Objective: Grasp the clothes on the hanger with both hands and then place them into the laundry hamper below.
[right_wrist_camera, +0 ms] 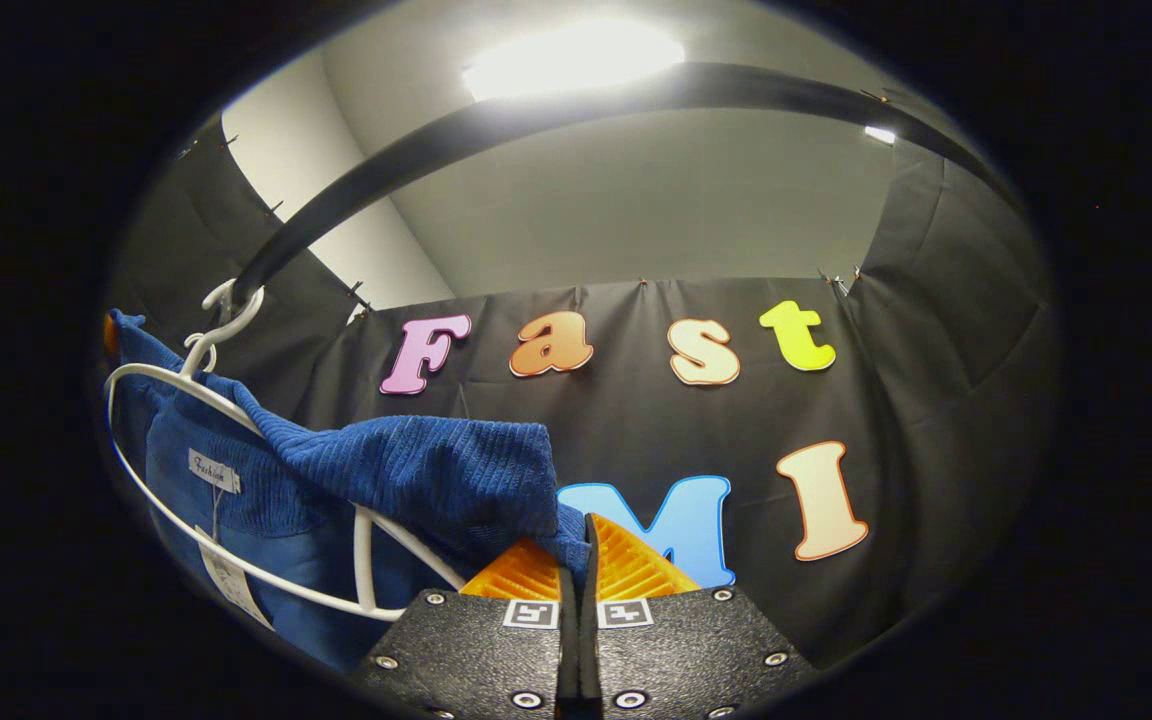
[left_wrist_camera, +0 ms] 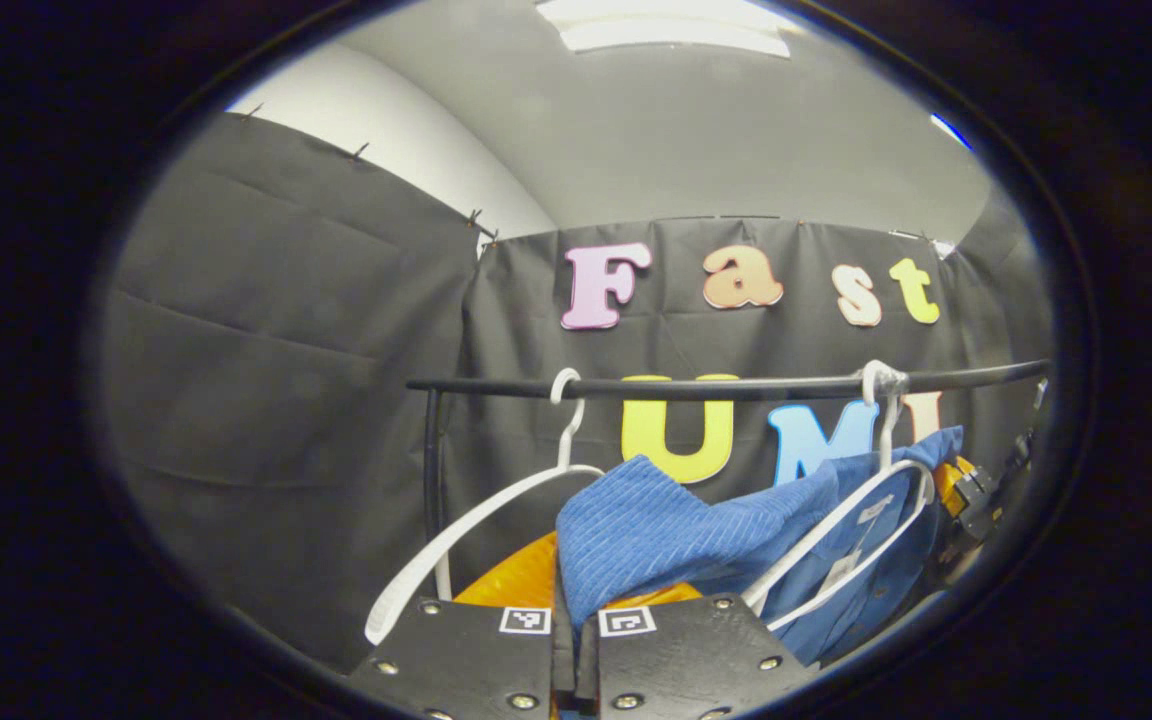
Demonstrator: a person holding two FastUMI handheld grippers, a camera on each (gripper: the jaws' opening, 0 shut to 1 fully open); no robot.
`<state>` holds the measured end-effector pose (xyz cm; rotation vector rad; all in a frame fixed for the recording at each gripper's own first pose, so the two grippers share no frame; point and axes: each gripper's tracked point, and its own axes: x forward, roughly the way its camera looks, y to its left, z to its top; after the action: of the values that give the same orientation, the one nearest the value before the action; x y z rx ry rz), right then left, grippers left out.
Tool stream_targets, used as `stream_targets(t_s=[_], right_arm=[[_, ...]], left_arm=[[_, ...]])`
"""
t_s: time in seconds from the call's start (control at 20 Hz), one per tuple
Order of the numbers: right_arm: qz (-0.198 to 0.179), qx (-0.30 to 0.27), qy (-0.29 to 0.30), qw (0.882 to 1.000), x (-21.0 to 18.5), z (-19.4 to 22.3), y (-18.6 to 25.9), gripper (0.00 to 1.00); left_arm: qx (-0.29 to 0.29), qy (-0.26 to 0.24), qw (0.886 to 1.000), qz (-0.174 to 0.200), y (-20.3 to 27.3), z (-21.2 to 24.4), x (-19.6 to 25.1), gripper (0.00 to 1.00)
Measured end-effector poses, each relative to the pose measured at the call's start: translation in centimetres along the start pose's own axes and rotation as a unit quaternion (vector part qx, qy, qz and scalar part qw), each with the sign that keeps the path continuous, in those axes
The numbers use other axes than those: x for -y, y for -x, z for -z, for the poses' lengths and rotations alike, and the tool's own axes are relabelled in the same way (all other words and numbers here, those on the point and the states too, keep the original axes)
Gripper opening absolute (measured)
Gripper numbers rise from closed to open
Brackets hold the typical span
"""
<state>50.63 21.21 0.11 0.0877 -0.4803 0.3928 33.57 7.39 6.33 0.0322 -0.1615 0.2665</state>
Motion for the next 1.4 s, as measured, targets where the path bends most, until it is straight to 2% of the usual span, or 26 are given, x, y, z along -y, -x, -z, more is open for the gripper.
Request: stream_targets(t_s=[0.2, 0.45, 0.65, 0.85, 1.0, 1.15, 1.4], right_arm=[[0.011, -0.021, 0.012, 1.000, 0.3, 2.9, -1.2, 0.00], [-0.022, -0.054, 0.035, 0.998, -1.0, 5.8, 0.7, 0.00], [-0.048, -0.068, 0.038, 0.996, -2.2, 7.6, 2.1, 0.00], [-0.056, -0.148, 0.022, 0.987, -3.0, 11.5, 6.1, 0.00], [-0.048, -0.162, 0.046, 0.985, -3.1, 11.0, 9.9, 0.00], [-0.029, -0.202, 0.042, 0.978, -3.3, 10.0, 14.1, 0.00], [0.027, -0.230, 0.064, 0.971, -3.9, 3.6, 22.0, 0.00]], left_arm=[[-0.068, 0.008, 0.997, 0.026, -2.1, 5.9, 0.6, 0.02], [-0.065, 0.139, 0.987, 0.057, -1.9, 7.2, -0.5, 0.02], [-0.090, 0.135, 0.983, 0.088, -1.6, 8.6, -0.3, 0.02], [-0.134, 0.131, 0.979, 0.082, 0.1, 11.1, -2.1, 0.03], [-0.150, 0.105, 0.980, 0.074, 3.1, 13.2, -3.1, 0.01], [-0.156, 0.123, 0.977, 0.074, 6.1, 13.9, -3.9, 0.02], [-0.162, 0.094, 0.977, 0.100, 10.9, 14.2, -5.5, 0.03]])
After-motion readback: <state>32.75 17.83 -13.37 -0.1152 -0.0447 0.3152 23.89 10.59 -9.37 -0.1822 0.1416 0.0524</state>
